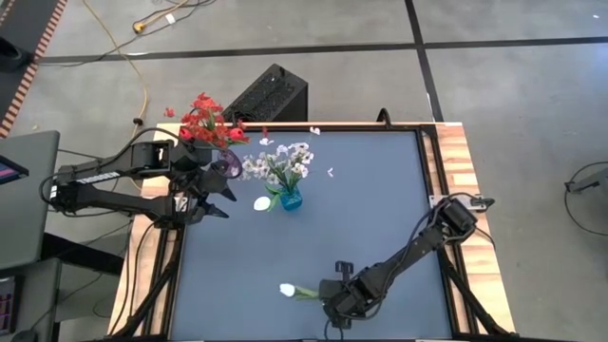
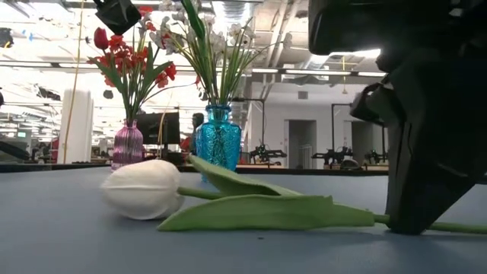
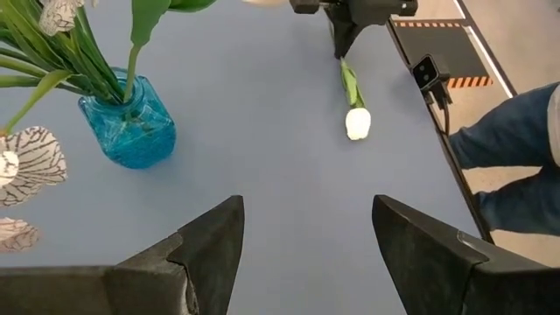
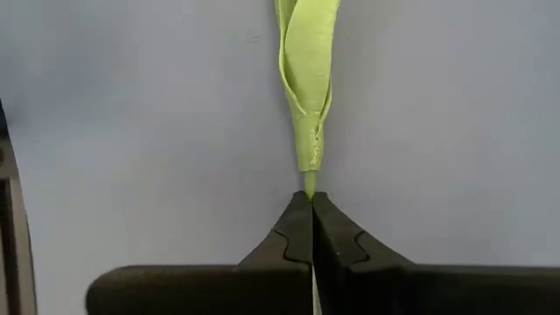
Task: Sort flowers into vase by color
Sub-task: Put the white tulip into the blue vase
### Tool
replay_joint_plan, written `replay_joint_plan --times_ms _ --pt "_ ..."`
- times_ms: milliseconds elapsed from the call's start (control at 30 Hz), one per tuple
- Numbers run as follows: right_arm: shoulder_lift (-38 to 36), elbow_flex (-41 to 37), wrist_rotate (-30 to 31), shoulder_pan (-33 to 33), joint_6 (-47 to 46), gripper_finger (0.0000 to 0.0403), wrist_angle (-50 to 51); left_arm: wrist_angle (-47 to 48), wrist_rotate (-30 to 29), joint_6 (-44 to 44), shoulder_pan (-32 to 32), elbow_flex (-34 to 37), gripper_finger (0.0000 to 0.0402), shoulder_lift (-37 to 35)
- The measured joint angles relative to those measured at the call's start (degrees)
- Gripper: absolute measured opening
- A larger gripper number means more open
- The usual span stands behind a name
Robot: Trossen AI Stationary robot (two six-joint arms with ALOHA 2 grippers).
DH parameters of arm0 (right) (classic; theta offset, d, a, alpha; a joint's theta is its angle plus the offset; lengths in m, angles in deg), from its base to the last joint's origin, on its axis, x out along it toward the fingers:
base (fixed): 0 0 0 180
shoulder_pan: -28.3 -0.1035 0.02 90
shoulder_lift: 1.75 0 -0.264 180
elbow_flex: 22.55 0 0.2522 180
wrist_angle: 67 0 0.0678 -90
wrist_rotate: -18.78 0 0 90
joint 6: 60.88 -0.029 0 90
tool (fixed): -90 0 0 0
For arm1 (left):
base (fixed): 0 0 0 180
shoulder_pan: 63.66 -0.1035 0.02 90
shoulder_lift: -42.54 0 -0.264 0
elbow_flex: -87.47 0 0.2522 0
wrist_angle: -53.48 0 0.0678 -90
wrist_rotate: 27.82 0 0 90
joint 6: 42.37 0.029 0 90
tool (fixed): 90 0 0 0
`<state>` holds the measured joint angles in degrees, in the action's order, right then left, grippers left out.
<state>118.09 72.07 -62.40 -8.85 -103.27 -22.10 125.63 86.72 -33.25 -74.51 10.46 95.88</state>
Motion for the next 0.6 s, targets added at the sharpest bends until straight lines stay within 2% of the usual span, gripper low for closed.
replay_joint_plan --times_ms 133,267,367,467,533,600 --pt "-3.6 -0.5 0.4 1.2 -1.7 0.0015 2.4 0.0 -0.5 0.8 0.0 0.0 0.0240 0.0" --pt "-11.0 -0.4 3.9 2.8 -1.1 0.0015 1.4 -0.6 -0.5 1.4 0.0 0.0 0.0240 0.0" --pt "-16.8 -2.0 12.8 3.6 -1.0 0.0015 0.5 -3.2 0.6 1.3 0.0 0.0 0.0240 -0.1" --pt "-23.3 -5.3 25.1 4.0 -0.7 0.0015 -4.0 -6.2 1.0 1.1 0.0 0.0 0.0240 -0.2" --pt "-28.2 -9.0 33.2 4.0 1.2 0.0015 -10.7 -6.8 1.0 0.9 0.0 0.0 0.0240 -0.2" --pt "-32.7 -13.8 37.8 4.0 4.7 0.0015 -19.6 -7.0 1.0 0.8 0.0 0.0 0.0240 -0.2"
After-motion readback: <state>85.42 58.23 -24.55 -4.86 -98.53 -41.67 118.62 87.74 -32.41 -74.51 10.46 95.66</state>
